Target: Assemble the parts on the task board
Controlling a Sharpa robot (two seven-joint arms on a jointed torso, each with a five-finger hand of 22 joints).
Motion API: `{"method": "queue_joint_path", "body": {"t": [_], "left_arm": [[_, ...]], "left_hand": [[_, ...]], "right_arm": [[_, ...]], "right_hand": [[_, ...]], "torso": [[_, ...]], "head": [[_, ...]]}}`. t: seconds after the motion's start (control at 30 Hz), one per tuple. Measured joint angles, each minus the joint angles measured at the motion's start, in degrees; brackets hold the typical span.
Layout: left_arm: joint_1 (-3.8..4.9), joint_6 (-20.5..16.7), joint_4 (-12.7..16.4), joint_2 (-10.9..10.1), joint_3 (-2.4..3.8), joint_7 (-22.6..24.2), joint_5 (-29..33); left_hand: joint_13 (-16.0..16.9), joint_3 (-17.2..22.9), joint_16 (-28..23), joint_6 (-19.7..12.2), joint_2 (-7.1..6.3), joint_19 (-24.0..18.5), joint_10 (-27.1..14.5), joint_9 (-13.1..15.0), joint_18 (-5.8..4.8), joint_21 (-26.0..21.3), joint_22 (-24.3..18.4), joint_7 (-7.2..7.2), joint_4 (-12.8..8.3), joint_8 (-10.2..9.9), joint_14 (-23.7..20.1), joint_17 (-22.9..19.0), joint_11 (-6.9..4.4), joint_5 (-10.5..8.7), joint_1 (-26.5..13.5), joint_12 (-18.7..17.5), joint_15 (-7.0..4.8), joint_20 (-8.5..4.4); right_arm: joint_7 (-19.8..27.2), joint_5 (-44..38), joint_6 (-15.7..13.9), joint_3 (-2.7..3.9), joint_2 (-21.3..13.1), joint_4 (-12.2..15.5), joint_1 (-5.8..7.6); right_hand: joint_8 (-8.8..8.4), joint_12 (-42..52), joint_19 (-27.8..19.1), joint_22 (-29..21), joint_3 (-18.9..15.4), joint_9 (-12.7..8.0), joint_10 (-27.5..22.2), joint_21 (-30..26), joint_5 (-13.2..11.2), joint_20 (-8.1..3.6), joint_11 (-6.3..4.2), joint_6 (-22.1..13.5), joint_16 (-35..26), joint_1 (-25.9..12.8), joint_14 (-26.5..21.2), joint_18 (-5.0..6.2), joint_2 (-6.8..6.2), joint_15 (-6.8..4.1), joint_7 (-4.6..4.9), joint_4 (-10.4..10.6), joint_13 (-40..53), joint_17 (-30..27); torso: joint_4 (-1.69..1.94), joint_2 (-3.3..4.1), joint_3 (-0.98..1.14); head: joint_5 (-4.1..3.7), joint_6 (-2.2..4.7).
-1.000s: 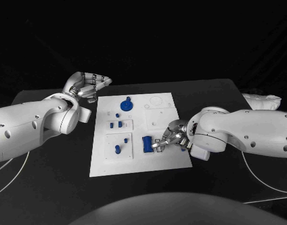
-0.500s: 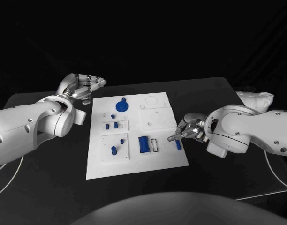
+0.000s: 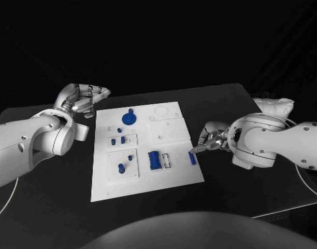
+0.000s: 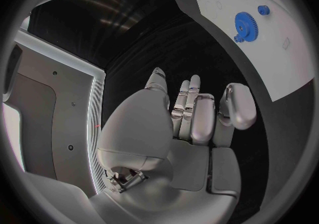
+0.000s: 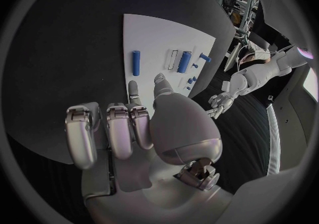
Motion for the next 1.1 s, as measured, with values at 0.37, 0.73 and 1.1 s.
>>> {"method": "queue_joint_path", "body": {"t": [0.37,0.73,1.1], "left_arm": [[0.0,0.02,0.03,-0.04,0.0,0.0,-0.01],[0.0,0.02,0.06,-0.1,0.0,-0.01,-0.02],[0.0,0.03,0.09,-0.08,0.0,-0.01,-0.04]], "left_hand": [[0.0,0.0,0.0,0.0,0.0,0.0,0.0,0.0,0.0,0.0,-0.01,0.0,0.0,0.0,0.0,0.0,0.0,0.0,0.0,0.0,0.0,0.0],[0.01,0.0,0.0,0.0,0.0,0.0,0.0,0.0,0.01,-0.05,-0.01,0.0,0.0,0.0,0.0,-0.01,0.0,0.0,0.0,0.0,0.0,0.0],[0.04,0.0,0.0,0.0,0.0,0.0,0.0,0.0,0.0,-0.28,-0.02,0.0,0.0,0.0,0.0,-0.06,0.0,0.0,0.0,0.0,0.0,0.0]], "right_arm": [[-0.26,-2.55,1.07,-0.02,1.68,-2.19,-1.1],[-0.32,-3.25,2.08,-0.03,3.87,-4.28,-2.15],[-0.34,-3.34,3.81,-0.03,4.98,-5.65,-2.66]], "right_hand": [[-0.21,0.0,0.0,-0.01,0.72,-0.76,0.0,0.0,0.22,0.0,0.0,1.23,0.0,0.0,0.0,0.0,0.0,0.0,-0.42,-0.39,0.0,0.0],[-0.84,0.0,0.0,-0.02,1.29,-1.43,0.0,0.0,0.22,0.0,0.0,1.81,0.0,0.0,0.0,0.0,0.0,0.0,-0.59,-0.95,0.0,-0.01],[-1.12,0.01,0.0,-0.02,1.81,-1.89,0.0,0.0,0.22,0.0,0.0,2.02,0.0,0.0,0.0,0.0,0.01,0.0,-0.39,-1.15,0.0,-0.01]], "torso": [[0.07,0.05,0.01],[0.07,0.02,0.02],[0.07,-0.01,-0.03]], "head": [[0.14,0.0],[0.8,0.0],[1.02,0.0]]}}
